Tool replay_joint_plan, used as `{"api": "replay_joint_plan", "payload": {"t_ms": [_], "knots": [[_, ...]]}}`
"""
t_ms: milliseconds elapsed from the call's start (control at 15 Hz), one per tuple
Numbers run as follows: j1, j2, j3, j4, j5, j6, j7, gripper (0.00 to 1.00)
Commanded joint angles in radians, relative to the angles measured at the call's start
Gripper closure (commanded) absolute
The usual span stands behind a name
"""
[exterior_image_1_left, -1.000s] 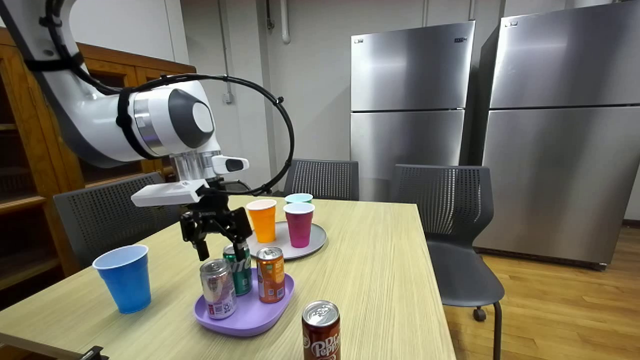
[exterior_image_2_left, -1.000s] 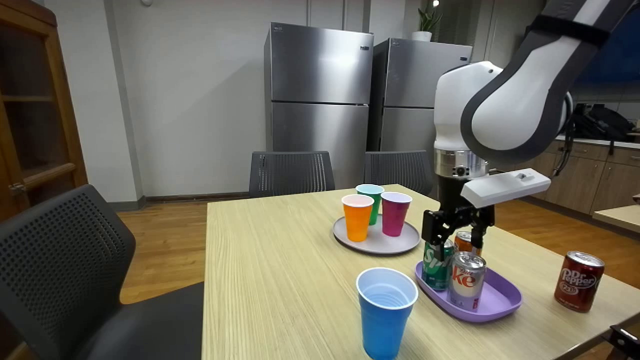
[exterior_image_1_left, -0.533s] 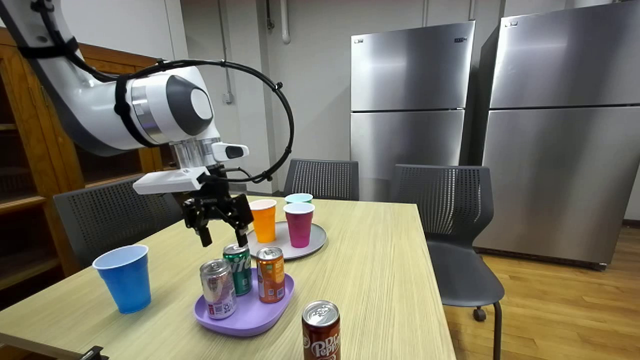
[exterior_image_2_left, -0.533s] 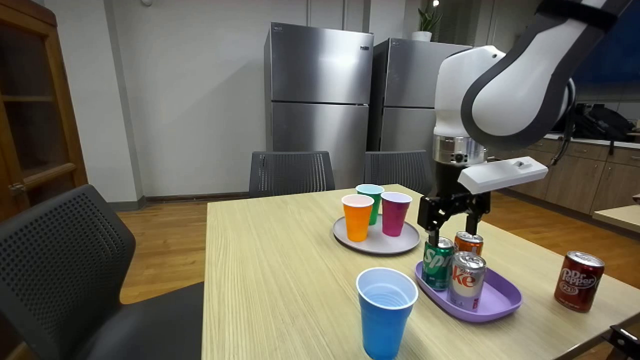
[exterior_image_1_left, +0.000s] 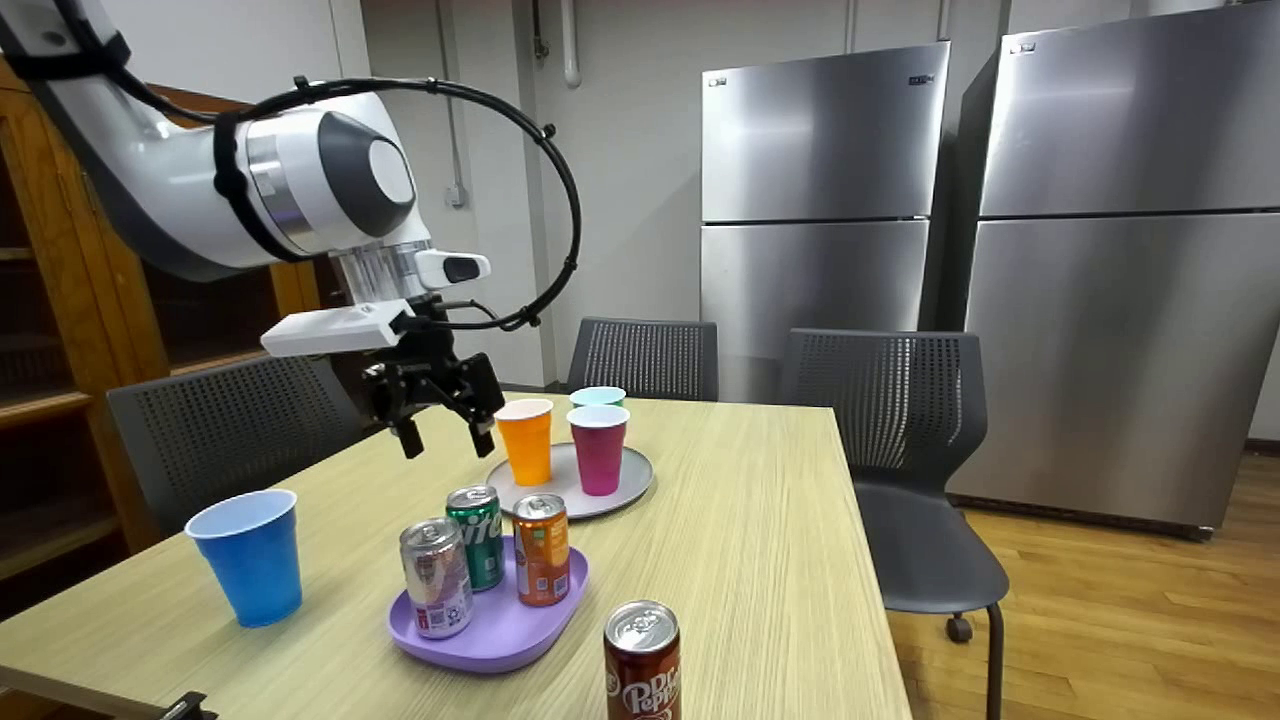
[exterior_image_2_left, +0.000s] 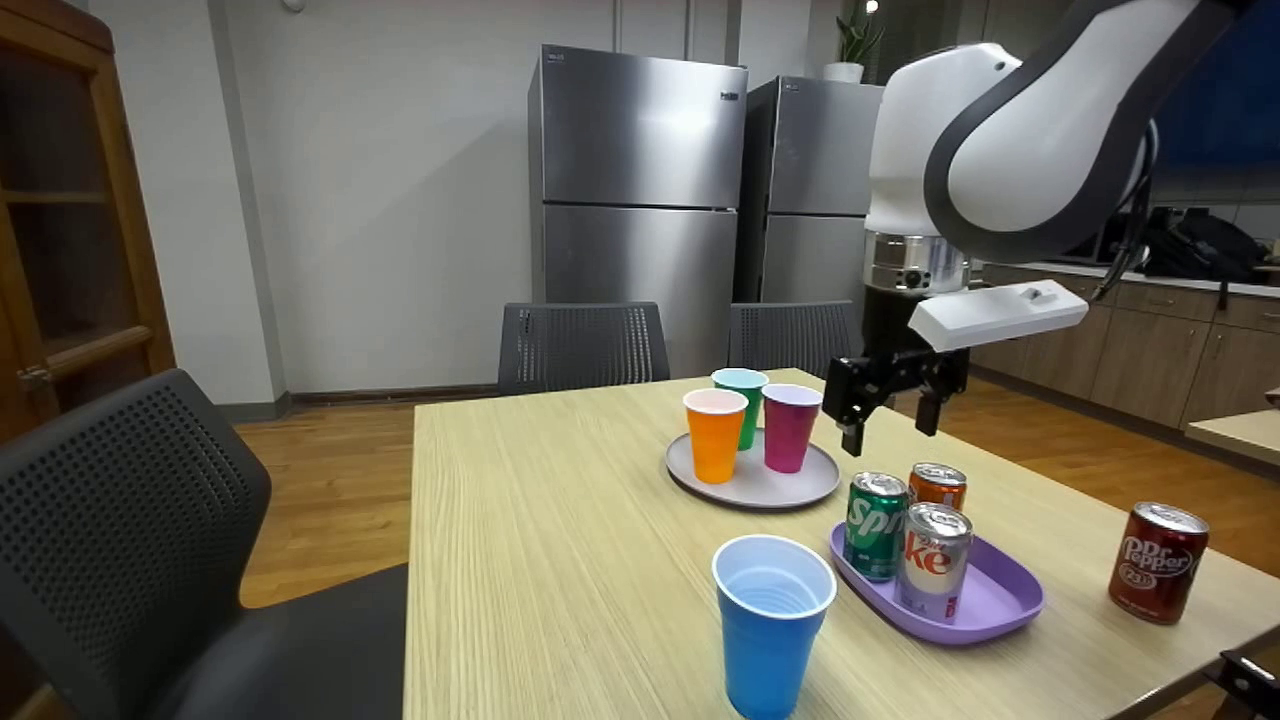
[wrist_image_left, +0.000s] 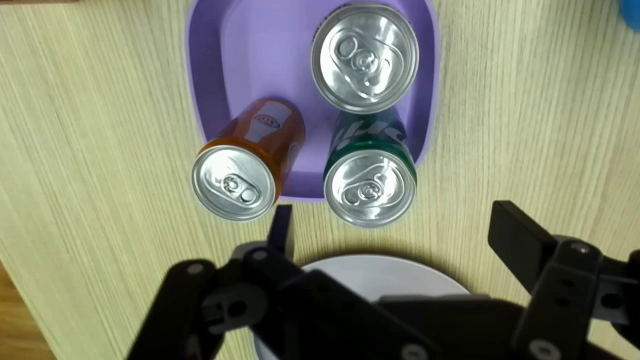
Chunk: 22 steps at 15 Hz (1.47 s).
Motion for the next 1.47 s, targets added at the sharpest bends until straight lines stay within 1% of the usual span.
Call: {"api": "replay_joint_plan", "payload": {"t_ms": [0, 467, 667, 800, 867, 1333, 1400], "knots": [[-0.004, -0.048, 0.038, -0.001, 0.004, -0.037, -0.062, 0.0], [0.037, -0.033, 0.107, 0.017, 0.07, -0.022, -0.194, 0.0], [0.061, -0.025, 0.128, 0.028, 0.135, -0.013, -0.275, 0.0], [0.068, -0.013, 0.134, 0.047, 0.174, -0.016, -0.306, 0.0], [0.059, -0.021, 0.13, 0.021, 0.139, -0.002, -0.256, 0.0], [0.066, -0.006, 0.136, 0.031, 0.156, 0.006, -0.275, 0.0], [0.072, 0.001, 0.139, 0.028, 0.179, 0.015, -0.295, 0.0]]}}
